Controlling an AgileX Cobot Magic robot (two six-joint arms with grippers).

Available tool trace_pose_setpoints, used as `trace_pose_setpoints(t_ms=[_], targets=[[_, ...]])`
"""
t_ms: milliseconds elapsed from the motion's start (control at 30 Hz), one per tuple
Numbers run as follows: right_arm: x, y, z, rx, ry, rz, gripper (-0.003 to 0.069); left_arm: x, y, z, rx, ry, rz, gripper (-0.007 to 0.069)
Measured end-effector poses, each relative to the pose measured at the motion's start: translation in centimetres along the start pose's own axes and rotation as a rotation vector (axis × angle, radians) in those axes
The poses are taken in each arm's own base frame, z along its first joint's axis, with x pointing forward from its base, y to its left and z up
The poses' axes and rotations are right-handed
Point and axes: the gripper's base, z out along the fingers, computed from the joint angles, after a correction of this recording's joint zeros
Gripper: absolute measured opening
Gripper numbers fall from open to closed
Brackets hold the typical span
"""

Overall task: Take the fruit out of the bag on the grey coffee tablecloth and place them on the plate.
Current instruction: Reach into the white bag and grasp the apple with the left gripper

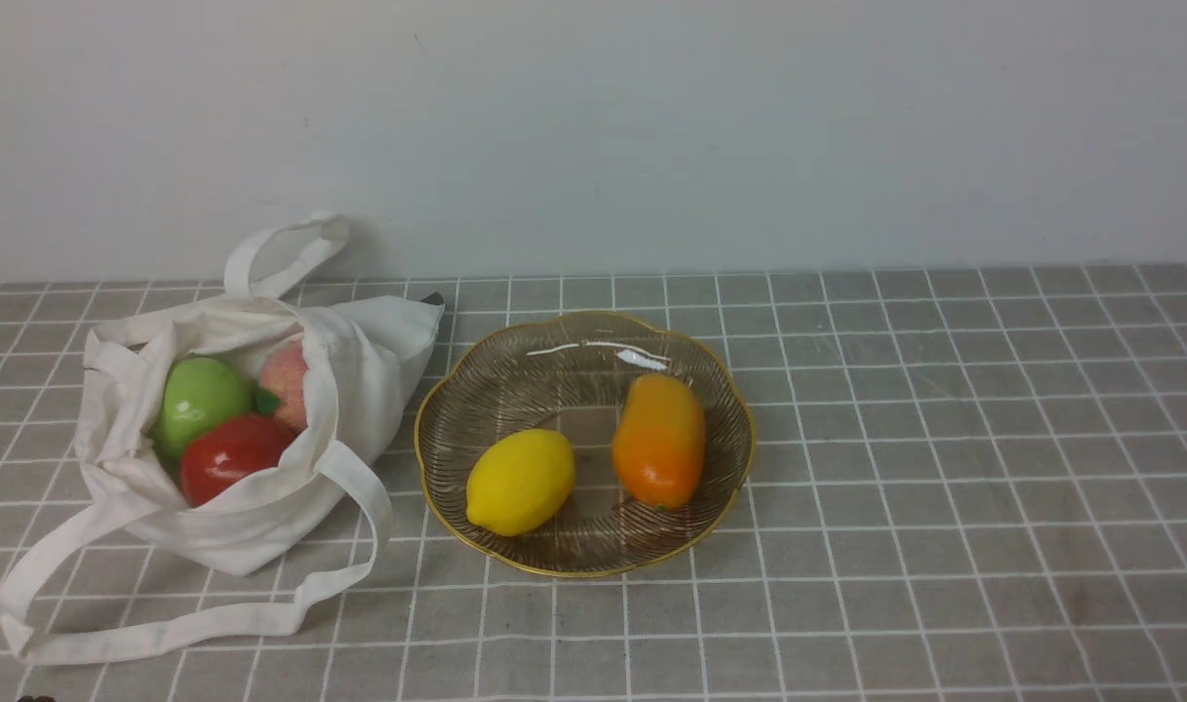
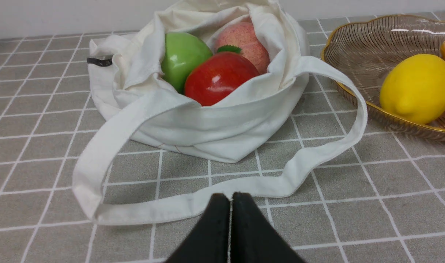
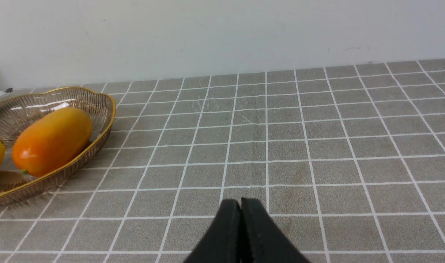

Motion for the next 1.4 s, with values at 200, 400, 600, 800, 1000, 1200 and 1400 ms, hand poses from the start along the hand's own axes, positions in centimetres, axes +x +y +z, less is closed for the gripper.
trace_pose_setpoints(t_ms=[200,400,600,800,1000,1200,1400], targets=[[0.0,0.0,0.0,0.000,0.000,0.000,-0.0015,0.0,0.0,0.0,0.000,0.000,0.000,-0.0008],[0.0,0.0,0.0,0.000,0.000,0.000,-0.0015,0.0,0.0,0.0,0.000,0.000,0.000,-0.0008],[0.0,0.0,0.0,0.000,0.000,0.000,-0.0015,0.0,0.0,0.0,0.000,0.000,0.000,-0.0008],[0.0,0.0,0.0,0.000,0.000,0.000,-0.0015,0.0,0.0,0.0,0.000,0.000,0.000,-0.0008],[0.0,0.0,0.0,0.000,0.000,0.000,-0.0015,0.0,0.0,0.0,-0.004,-0.003,0.022,-0.0008],[0.0,0.0,0.0,0.000,0.000,0.000,-0.0015,-1.0,-0.5,-0.1,0.072,-0.101,-0.314,-0.0008],[0.0,0.0,0.0,0.000,0.000,0.000,-0.0015,-2.9,-0.2,-0.5,0.125,-0.310,-0.613,-0.0008]])
